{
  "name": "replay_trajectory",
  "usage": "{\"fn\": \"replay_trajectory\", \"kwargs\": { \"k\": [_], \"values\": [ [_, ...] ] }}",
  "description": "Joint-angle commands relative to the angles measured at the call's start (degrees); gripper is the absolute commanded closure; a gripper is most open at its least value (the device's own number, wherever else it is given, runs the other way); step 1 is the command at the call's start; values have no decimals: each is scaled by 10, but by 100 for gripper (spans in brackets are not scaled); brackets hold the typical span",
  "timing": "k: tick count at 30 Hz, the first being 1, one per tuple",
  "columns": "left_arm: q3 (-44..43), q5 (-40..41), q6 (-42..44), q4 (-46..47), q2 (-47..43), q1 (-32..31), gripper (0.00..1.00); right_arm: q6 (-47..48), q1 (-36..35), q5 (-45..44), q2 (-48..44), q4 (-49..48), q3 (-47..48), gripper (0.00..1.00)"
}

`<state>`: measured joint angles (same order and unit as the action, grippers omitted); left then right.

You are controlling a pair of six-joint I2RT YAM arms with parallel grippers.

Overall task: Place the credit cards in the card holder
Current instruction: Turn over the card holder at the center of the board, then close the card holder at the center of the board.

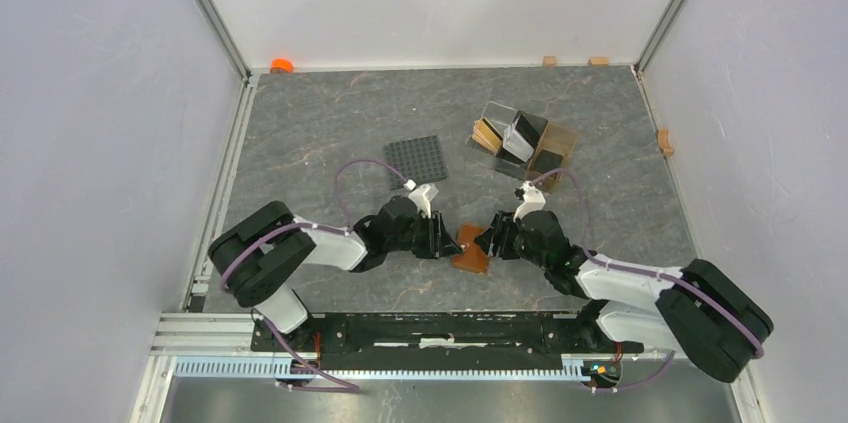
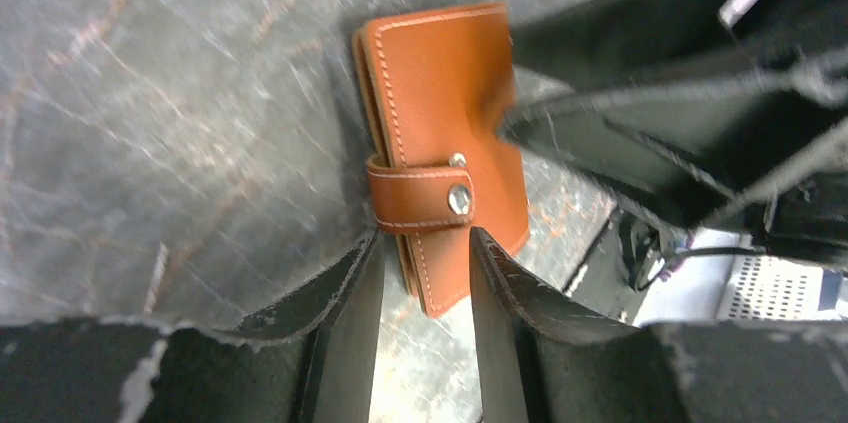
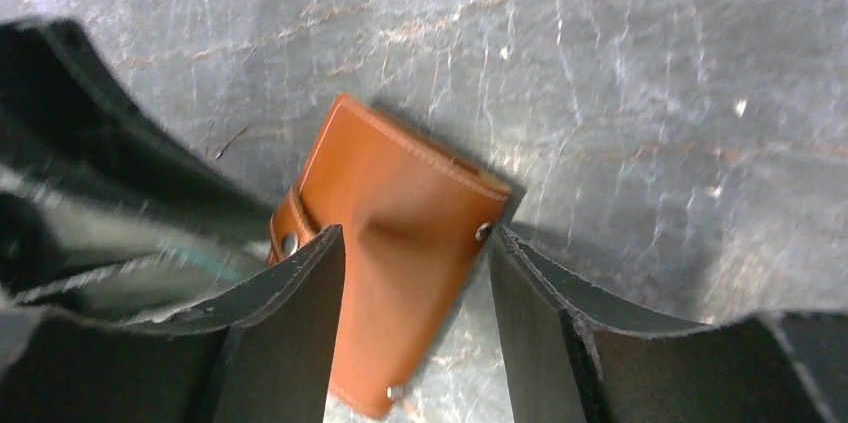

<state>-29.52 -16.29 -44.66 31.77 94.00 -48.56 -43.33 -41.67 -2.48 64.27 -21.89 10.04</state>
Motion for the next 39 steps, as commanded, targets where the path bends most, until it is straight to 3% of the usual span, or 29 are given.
{"fn": "replay_trajectory", "kwargs": {
  "k": [1,7,16,27,39],
  "values": [
    [15,43,-41,-8,-77,-12,56,93,25,20,49,-21,47,40],
    [-60,113,24,-247,-160,-14,47,124,31,14,44,96,101,35],
    [-213,205,76,-417,-75,-77,39,66,31,10,-55,178,58,36],
    [-324,269,107,-508,35,-127,44,49,31,29,-73,159,23,36],
    [-374,322,125,-574,76,-148,57,45,31,38,-66,142,13,36]
  ]
}}
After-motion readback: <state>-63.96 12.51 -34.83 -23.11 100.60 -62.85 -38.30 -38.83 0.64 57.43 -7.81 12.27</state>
